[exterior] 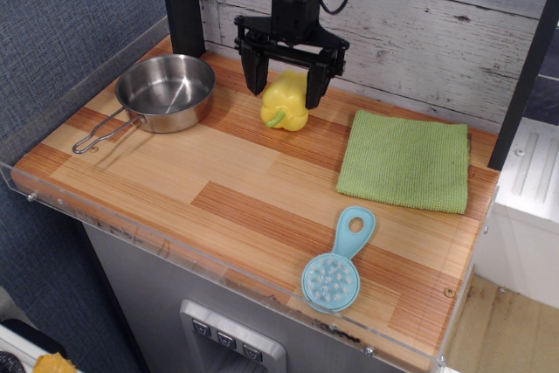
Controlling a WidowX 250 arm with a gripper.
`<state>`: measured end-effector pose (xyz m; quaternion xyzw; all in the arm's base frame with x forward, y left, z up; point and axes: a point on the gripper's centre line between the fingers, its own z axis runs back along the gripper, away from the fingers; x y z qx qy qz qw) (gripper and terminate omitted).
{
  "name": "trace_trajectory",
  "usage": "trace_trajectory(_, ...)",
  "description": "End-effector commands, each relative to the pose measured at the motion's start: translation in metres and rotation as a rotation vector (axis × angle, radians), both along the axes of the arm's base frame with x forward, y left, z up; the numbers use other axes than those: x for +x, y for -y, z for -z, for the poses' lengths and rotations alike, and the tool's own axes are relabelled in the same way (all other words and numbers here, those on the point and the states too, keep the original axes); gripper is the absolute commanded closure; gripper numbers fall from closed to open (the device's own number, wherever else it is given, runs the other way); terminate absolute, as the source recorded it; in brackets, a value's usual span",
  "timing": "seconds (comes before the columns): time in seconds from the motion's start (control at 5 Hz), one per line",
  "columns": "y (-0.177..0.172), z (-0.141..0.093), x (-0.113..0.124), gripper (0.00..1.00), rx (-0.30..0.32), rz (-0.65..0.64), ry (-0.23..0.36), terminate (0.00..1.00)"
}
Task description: Move the capsicum on the green table cloth.
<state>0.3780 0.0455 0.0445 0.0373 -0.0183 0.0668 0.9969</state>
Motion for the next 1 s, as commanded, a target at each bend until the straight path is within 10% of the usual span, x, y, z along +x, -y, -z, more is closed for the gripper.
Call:
trace_trajectory(0.0,0.003,-0.007,-0.002,0.00,0.007,0.005,0.026,0.00)
trace_trajectory(0.2,0.004,-0.006,-0.006,0.00,0.002,0.001,0.020,0.00)
trace_trajectory(0.4,0.005,-0.003,-0.008,1.00,0.008,-0.002,0.014,0.00)
trace_trajectory(0.8,0.011,-0.027,-0.012,1.00,0.008,0.032,0.066,0.00)
